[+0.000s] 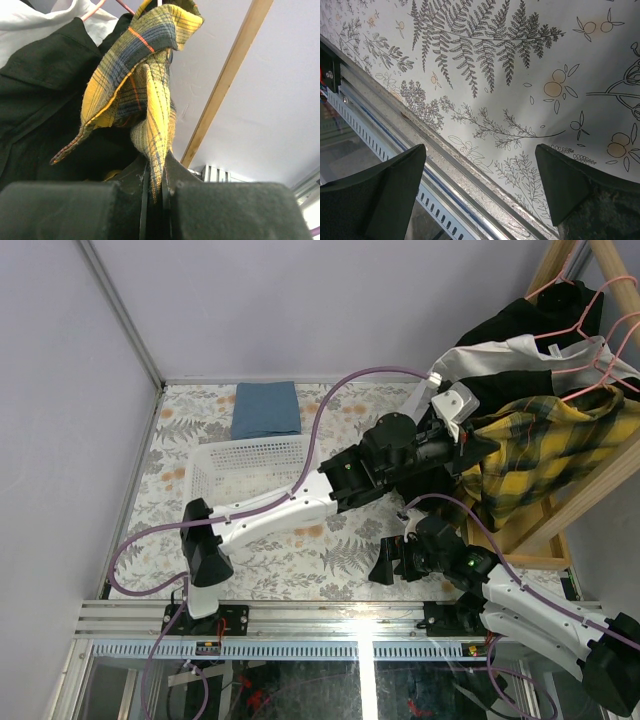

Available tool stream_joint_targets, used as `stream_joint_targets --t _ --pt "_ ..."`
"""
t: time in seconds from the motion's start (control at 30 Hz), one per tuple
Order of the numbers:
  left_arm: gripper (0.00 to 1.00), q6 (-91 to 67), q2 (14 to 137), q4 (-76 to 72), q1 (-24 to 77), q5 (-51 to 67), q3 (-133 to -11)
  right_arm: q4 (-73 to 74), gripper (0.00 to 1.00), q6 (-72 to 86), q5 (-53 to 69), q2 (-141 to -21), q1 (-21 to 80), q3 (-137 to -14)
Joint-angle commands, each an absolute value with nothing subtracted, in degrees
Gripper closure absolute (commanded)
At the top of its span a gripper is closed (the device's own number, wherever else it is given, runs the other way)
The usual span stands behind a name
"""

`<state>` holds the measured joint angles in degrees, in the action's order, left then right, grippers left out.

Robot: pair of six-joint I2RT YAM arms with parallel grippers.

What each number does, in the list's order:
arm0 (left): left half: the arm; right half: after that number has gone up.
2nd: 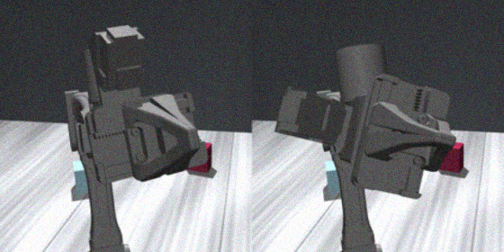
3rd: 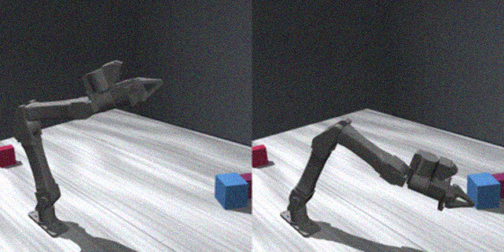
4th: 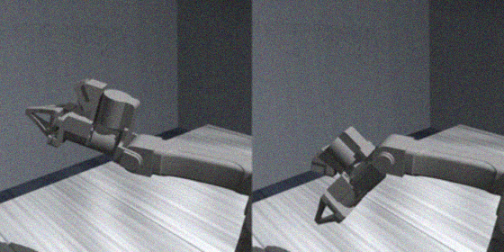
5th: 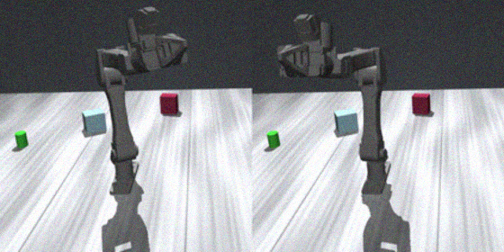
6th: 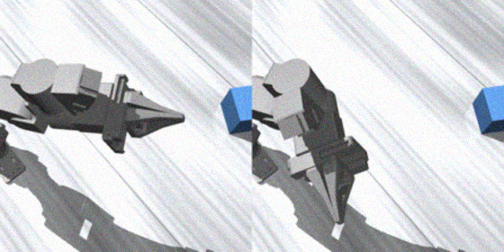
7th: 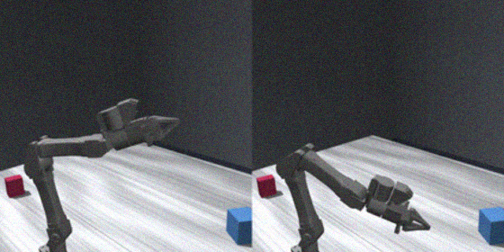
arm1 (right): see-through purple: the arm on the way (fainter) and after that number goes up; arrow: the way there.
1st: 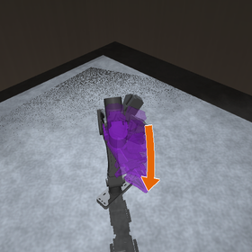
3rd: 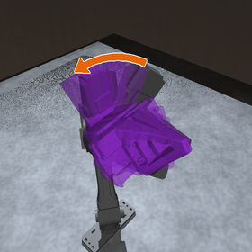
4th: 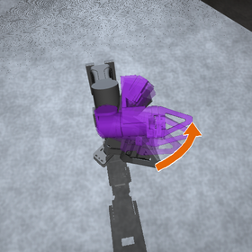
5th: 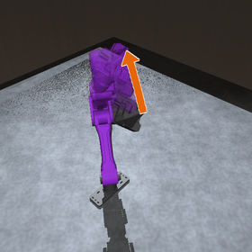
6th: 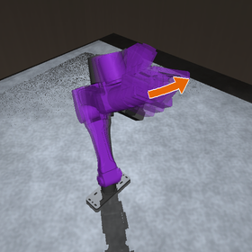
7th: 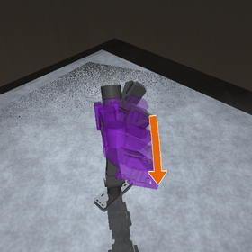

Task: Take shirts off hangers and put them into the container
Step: Pick up the hanger from the clothesline.

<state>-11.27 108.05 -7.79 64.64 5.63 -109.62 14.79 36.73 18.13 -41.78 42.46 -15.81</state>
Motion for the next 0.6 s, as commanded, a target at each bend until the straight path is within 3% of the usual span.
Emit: stream_joint_targets --t 0.0,0.57 --pt "1.00 -12.0 105.5 -20.2 64.0 2.8 -108.6 14.9 0.01 37.4 16.8 -41.2 42.8 -17.5" --pt "1.00 -13.9 99.2 -29.9 63.0 3.8 -101.8 15.5 0.02 36.6 16.1 -42.4 42.8 -18.9"
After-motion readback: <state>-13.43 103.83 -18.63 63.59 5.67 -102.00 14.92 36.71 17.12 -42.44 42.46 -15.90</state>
